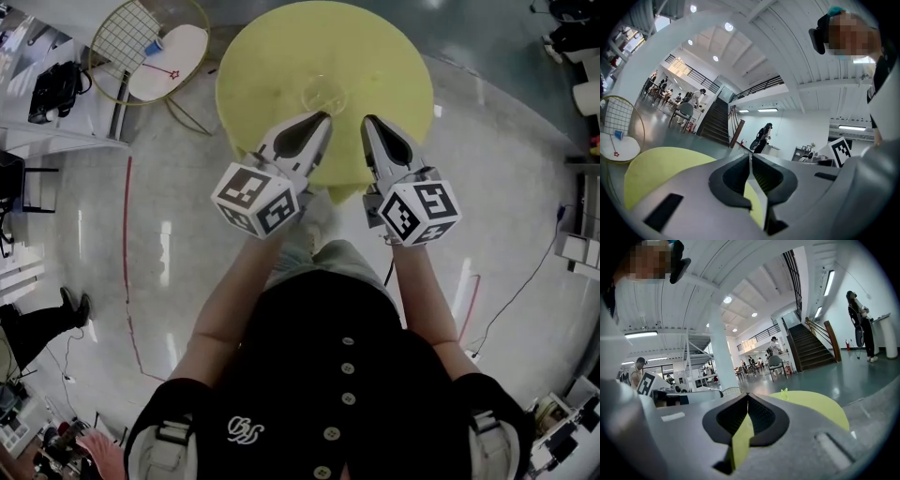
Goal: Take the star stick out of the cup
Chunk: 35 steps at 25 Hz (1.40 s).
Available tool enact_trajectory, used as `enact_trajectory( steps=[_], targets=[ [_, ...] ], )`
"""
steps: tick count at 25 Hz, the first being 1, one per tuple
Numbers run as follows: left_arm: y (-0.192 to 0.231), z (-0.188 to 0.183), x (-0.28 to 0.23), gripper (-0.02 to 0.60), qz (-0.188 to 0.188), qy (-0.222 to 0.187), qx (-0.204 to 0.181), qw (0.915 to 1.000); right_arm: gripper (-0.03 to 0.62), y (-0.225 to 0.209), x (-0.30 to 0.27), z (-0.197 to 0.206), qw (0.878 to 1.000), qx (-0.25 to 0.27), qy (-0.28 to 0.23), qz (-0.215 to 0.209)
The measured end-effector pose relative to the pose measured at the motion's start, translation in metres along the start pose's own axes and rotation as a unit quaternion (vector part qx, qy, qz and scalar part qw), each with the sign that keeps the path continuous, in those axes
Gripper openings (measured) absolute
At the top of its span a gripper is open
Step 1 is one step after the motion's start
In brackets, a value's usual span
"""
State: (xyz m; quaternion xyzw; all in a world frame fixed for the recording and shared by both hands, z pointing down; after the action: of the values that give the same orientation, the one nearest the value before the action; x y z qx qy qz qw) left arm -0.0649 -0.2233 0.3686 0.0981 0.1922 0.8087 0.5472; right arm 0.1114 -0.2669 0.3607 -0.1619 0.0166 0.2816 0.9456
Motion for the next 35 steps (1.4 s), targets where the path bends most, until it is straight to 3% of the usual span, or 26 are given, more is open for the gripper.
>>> enact_trajectory(
  steps=[12,23,28,35],
  targets=[
    [0.016,0.012,-0.011,0.026,0.016,0.032,0.02,0.9991,0.005,-0.017,0.003,0.016,0.999,-0.032,0.015,0.037],
    [0.052,0.017,-0.026,0.026,0.05,0.063,0.03,0.9963,0.008,-0.03,-0.031,0.038,0.994,-0.062,0.036,0.076],
    [0.071,0.015,-0.036,0.026,0.049,0.067,0.054,0.9951,0.082,-0.039,-0.053,0.04,0.993,-0.075,0.041,0.087],
    [0.094,0.011,-0.052,0.026,0.057,0.071,0.07,0.9933,0.126,-0.056,-0.076,0.046,0.988,-0.091,0.049,0.119]
  ],
)
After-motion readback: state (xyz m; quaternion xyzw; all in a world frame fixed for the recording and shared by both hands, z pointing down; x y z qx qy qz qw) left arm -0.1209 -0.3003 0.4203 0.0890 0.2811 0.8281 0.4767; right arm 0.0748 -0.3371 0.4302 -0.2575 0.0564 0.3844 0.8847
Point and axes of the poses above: the fingertips, and each gripper's own axes: x backward along the fingers, y to its left, z out of its underside, the point moved 9 cm from there along x, backward along the fingers, and after that the axes turned 6 degrees about -z, right-handed, at the moved point
